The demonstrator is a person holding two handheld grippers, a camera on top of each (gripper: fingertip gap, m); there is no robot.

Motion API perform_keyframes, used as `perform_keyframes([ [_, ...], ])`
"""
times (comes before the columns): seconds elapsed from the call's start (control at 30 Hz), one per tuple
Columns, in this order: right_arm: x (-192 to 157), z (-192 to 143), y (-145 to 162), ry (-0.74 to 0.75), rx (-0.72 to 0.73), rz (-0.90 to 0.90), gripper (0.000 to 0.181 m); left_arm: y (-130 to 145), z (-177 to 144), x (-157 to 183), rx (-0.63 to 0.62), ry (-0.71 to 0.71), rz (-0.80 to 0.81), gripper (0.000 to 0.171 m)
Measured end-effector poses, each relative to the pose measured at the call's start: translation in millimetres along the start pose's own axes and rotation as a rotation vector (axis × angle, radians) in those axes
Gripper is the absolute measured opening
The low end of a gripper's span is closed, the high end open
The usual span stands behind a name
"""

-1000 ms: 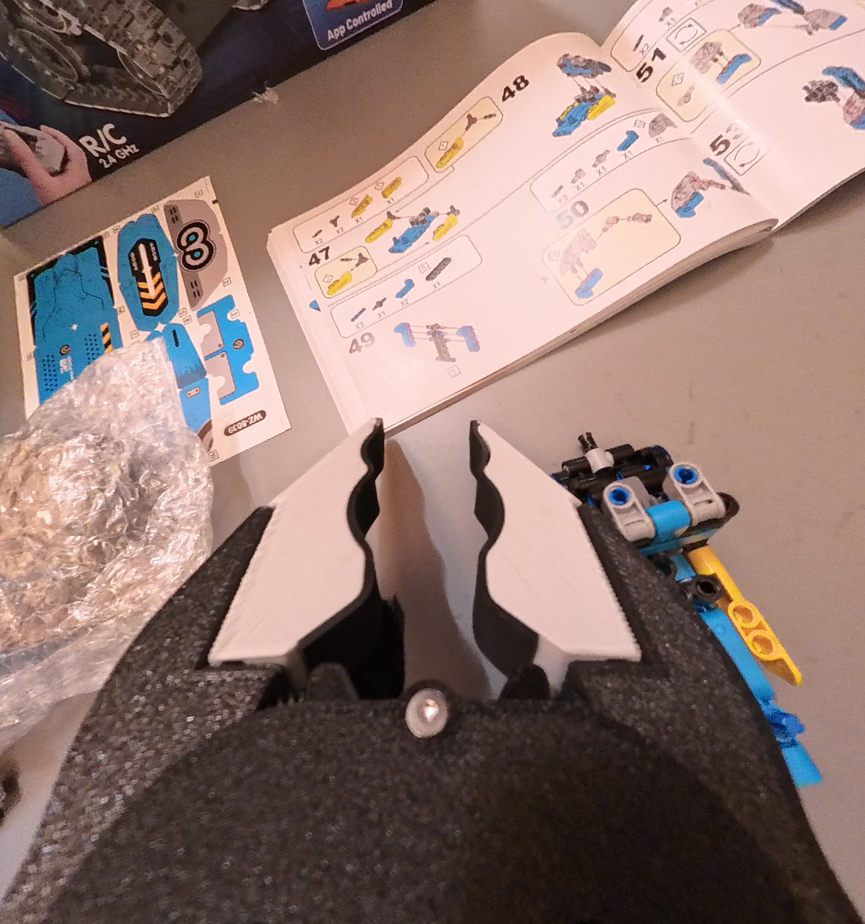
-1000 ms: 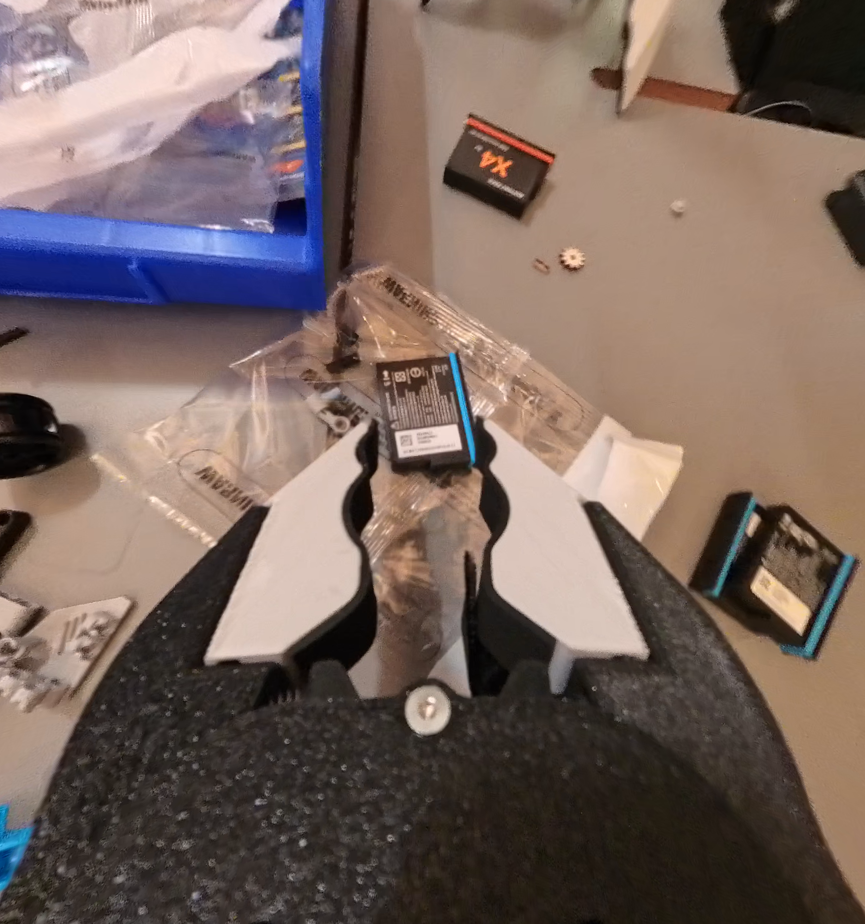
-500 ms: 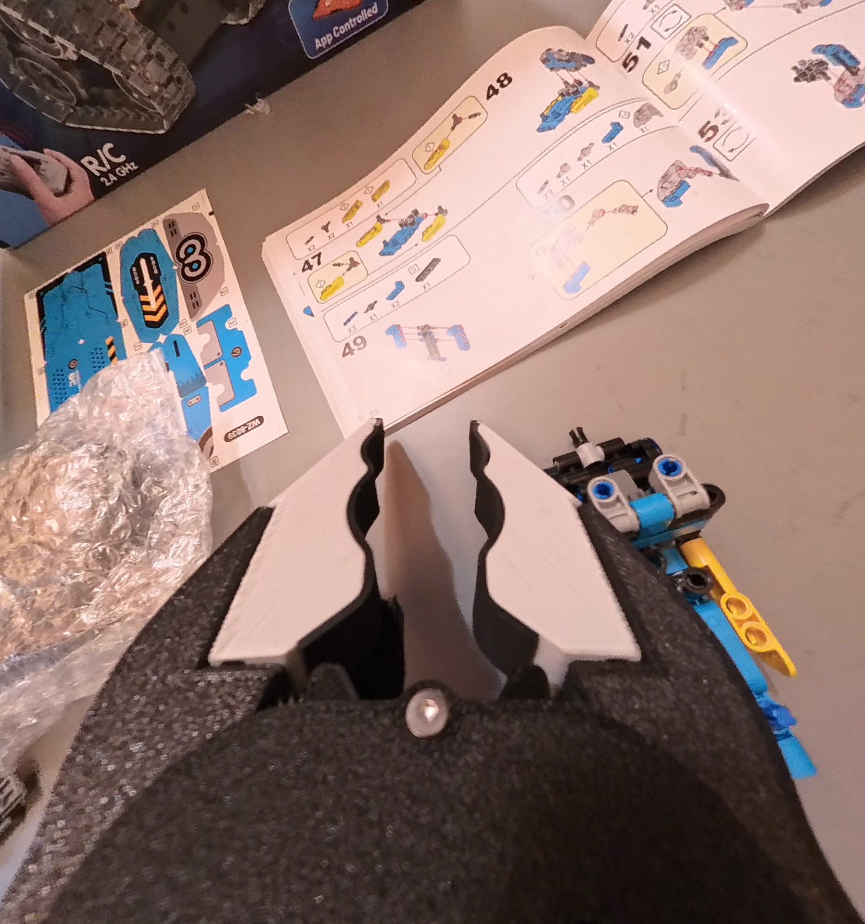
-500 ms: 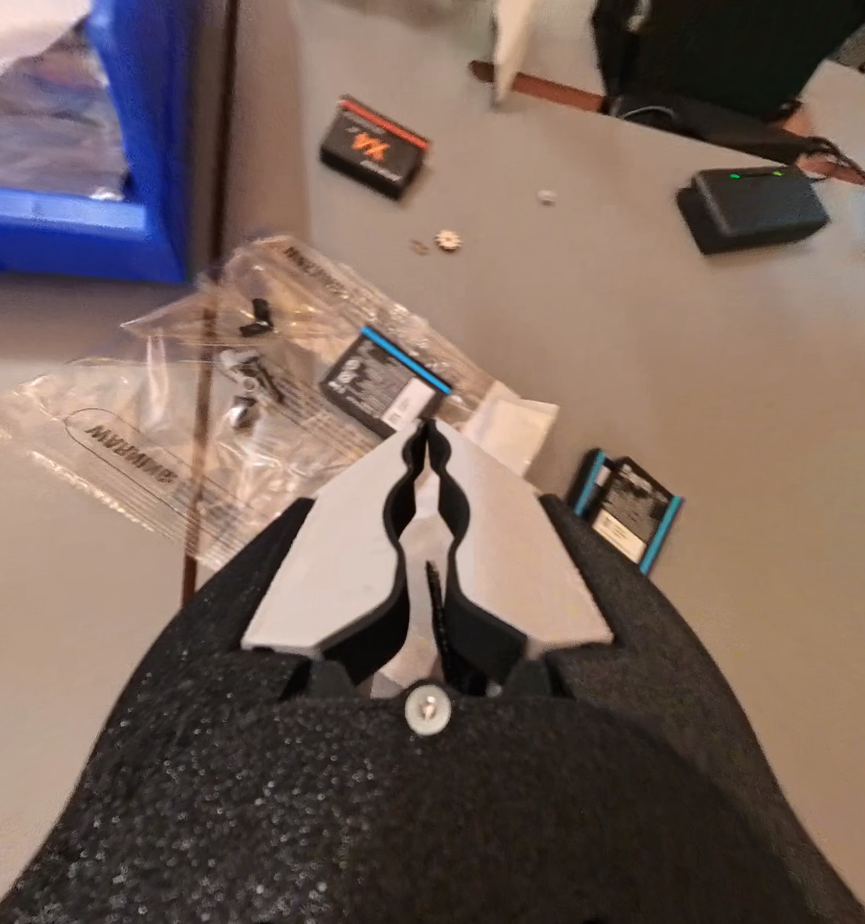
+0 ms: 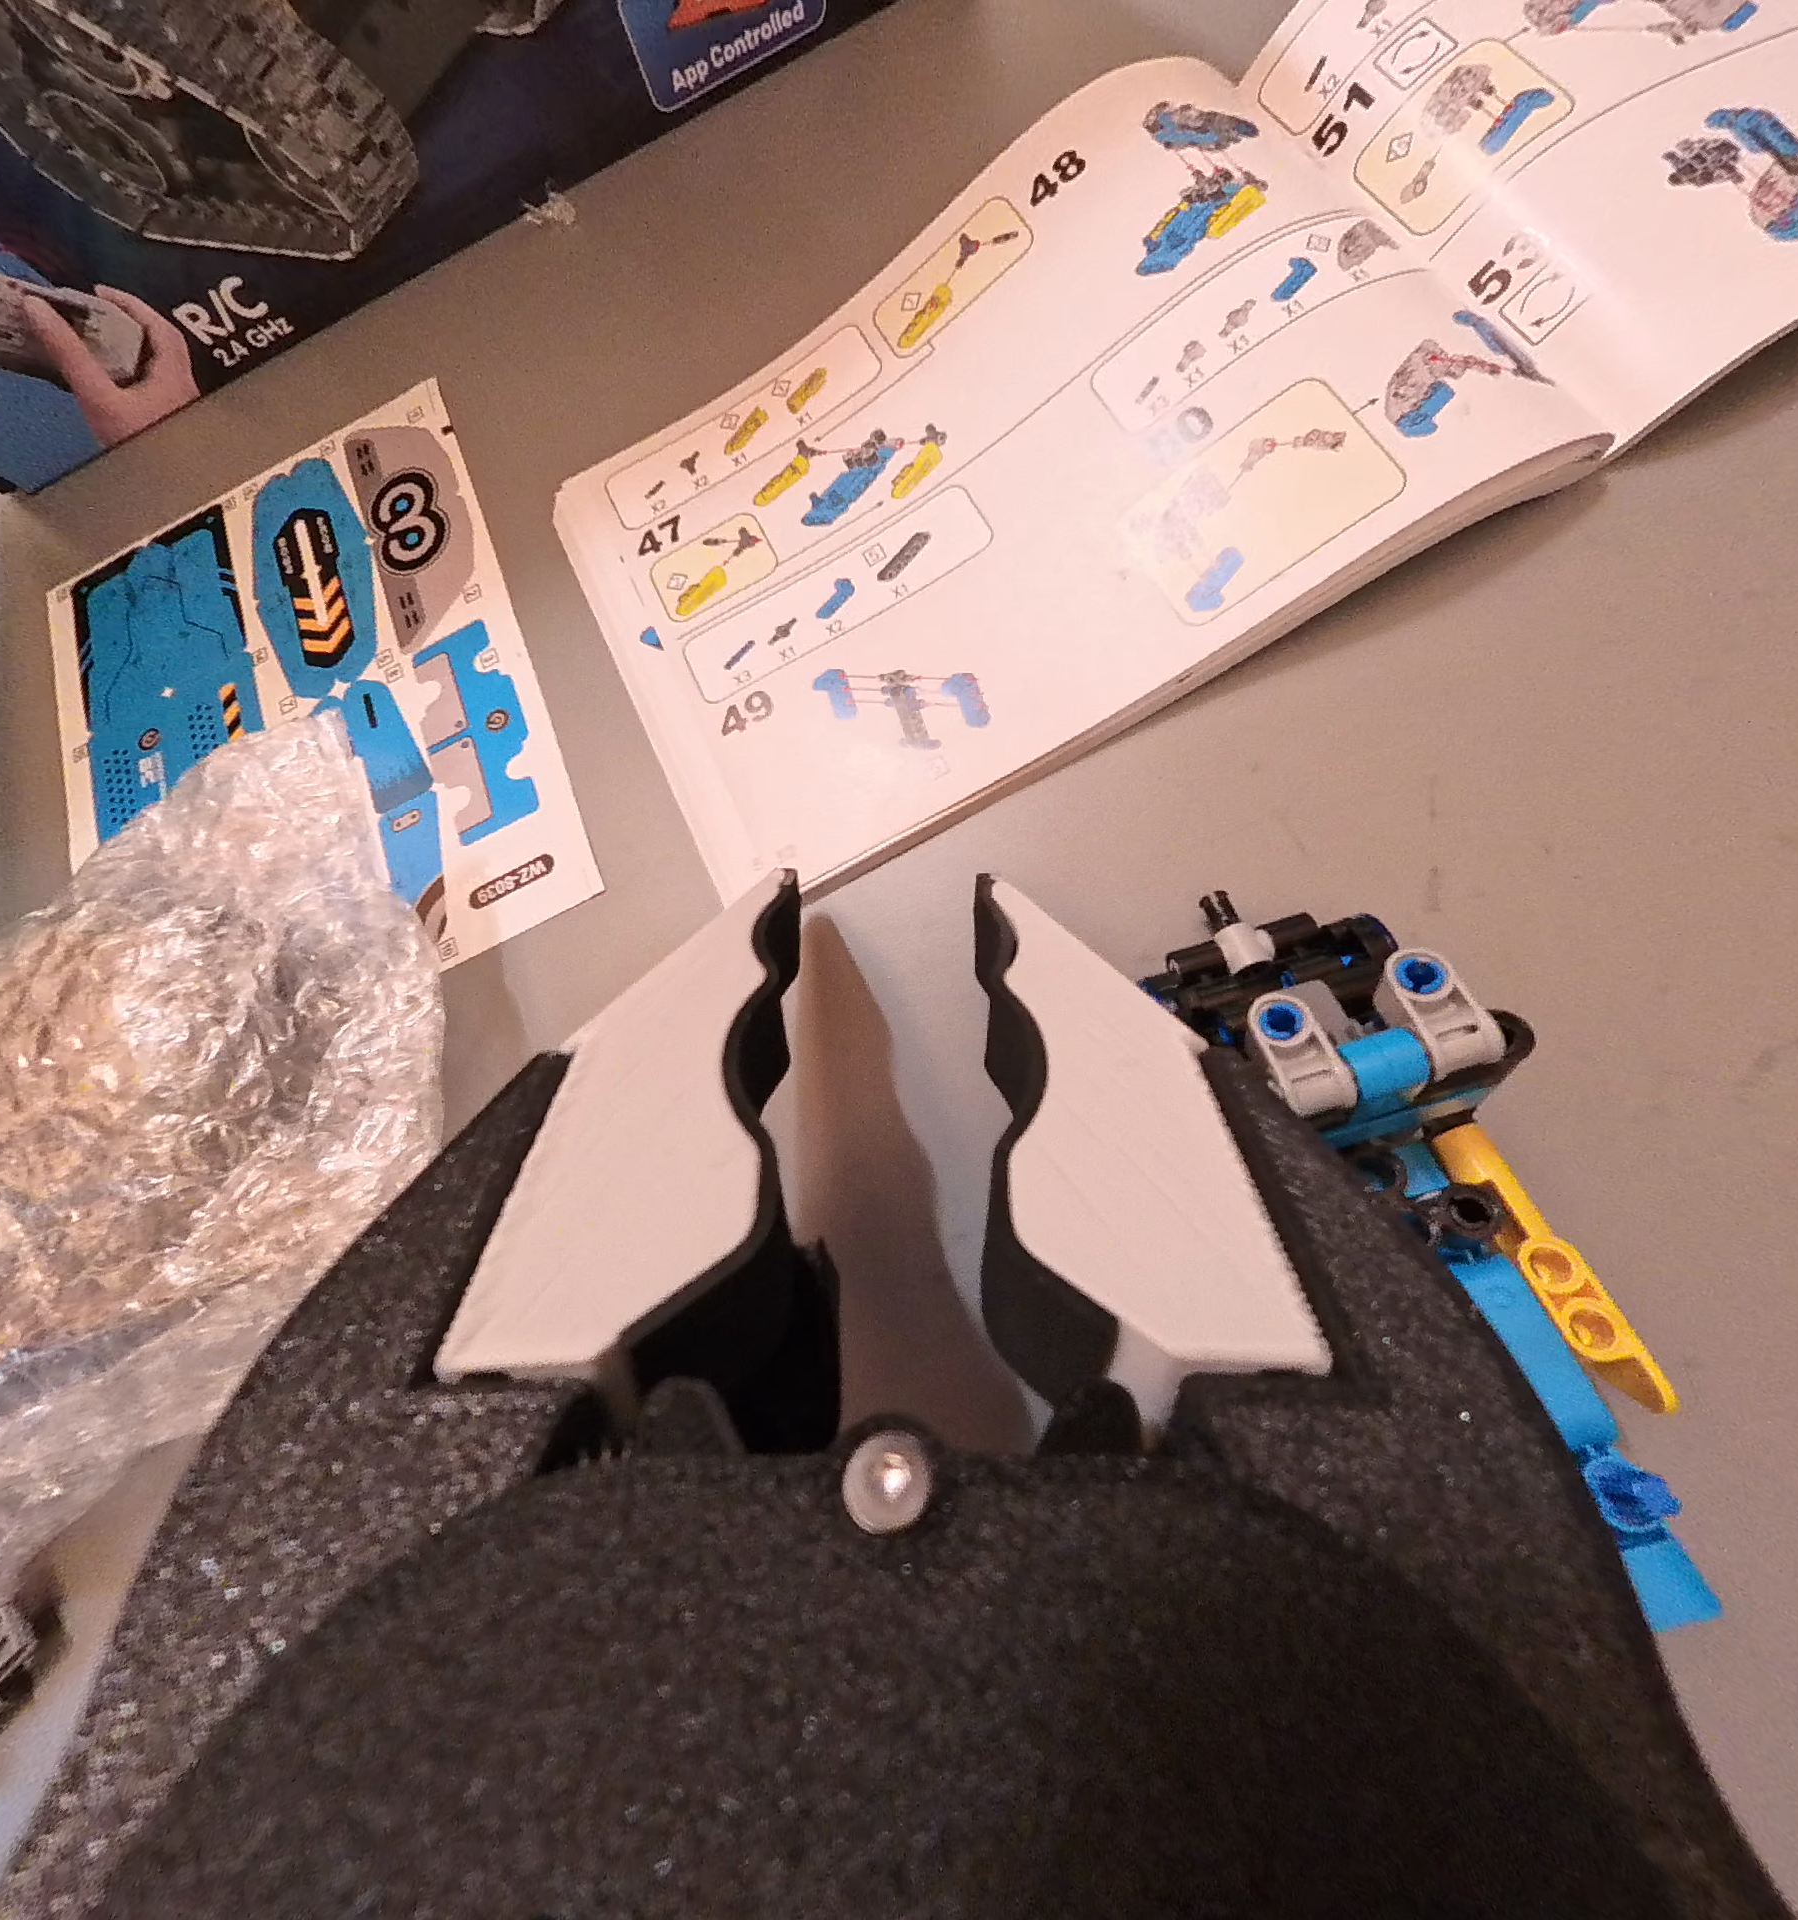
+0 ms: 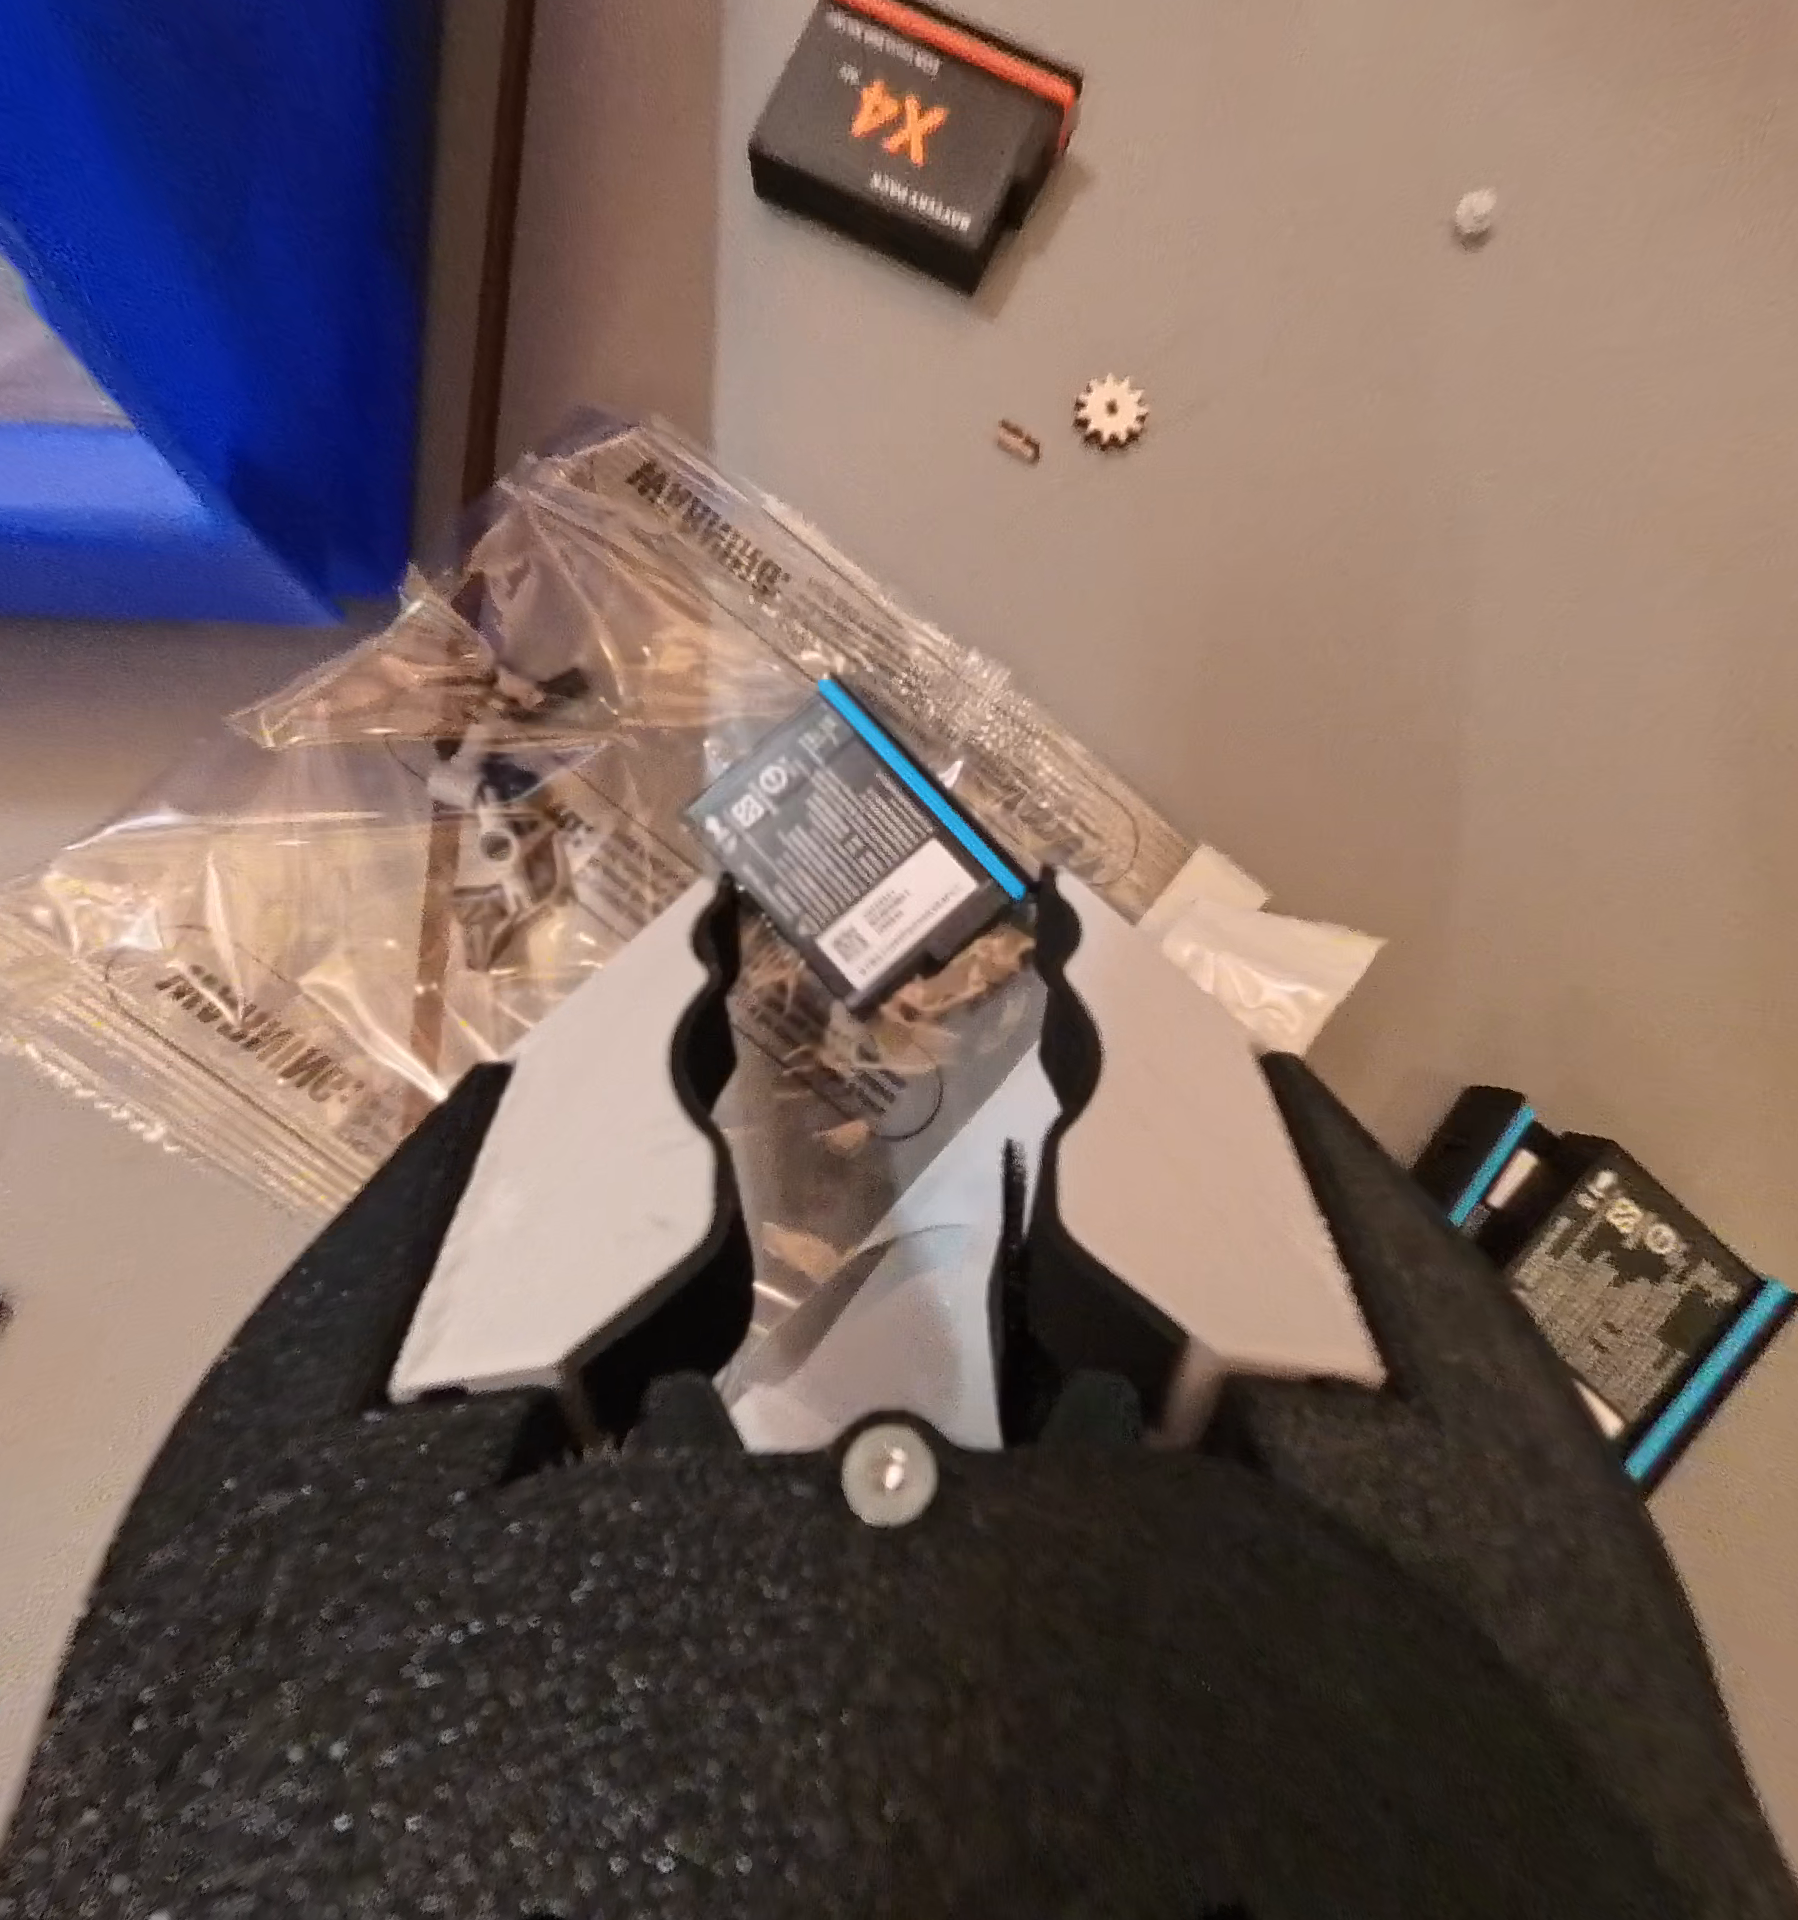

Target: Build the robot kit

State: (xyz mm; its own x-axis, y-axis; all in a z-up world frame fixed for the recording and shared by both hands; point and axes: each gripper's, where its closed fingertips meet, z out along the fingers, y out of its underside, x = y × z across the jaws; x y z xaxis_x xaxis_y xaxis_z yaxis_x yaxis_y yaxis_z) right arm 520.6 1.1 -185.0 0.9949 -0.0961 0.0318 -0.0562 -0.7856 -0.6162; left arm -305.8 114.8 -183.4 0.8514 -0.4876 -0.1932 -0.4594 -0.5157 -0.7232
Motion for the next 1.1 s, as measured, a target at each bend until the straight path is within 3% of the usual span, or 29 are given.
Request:
perform_keyframes([
  [0.13,1,-28,-15,0.045,0.107,-0.054,0.047,0,0,0,0.000,0.002,-0.001,0.033],
  [0.23,37,-74,-14,0.189,0.190,-0.028,0.045,0,0,0,-0.001,-0.001,0.005,0.033],
  [0.4,103,-119,49,0.272,0.192,0.162,0.044,-1,0,1,-0.003,-0.012,0.028,0.033],
  [0.5,108,-117,91,0.199,0.133,0.241,0.045,-1,0,2,-0.003,-0.013,0.031,0.032],
  [0.6,106,-123,104,0.179,0.186,0.278,0.044,-1,0,2,-0.003,-0.010,0.026,0.032],
  [0.73,104,-104,144,0.195,0.013,0.241,0.043,-1,0,2,-0.002,-0.009,0.017,0.032],
  [0.77,107,-107,138,0.212,0.066,0.248,0.044,-1,0,2,-0.002,-0.009,0.017,0.032],
  [0.83,107,-108,138,0.210,0.037,0.279,0.047,-1,0,2,-0.002,-0.011,0.019,0.032],
  [0.9,93,-111,118,0.184,0.065,0.288,0.070,-1,0,2,-0.002,-0.011,0.017,0.032],
  [0.97,59,-110,81,0.087,0.170,0.268,0.057,-1,0,2,-0.002,-0.011,0.015,0.032],
  [1.0,43,-105,66,0.051,0.207,0.264,0.067,-1,0,1,-0.003,-0.011,0.014,0.032],
  [1.03,32,-98,56,0.044,0.211,0.263,0.076,-1,0,1,-0.003,-0.011,0.012,0.032],
  [1.1,22,-78,50,0.065,0.151,0.239,0.067,0,0,-1,-0.003,-0.014,0.002,0.033],
])
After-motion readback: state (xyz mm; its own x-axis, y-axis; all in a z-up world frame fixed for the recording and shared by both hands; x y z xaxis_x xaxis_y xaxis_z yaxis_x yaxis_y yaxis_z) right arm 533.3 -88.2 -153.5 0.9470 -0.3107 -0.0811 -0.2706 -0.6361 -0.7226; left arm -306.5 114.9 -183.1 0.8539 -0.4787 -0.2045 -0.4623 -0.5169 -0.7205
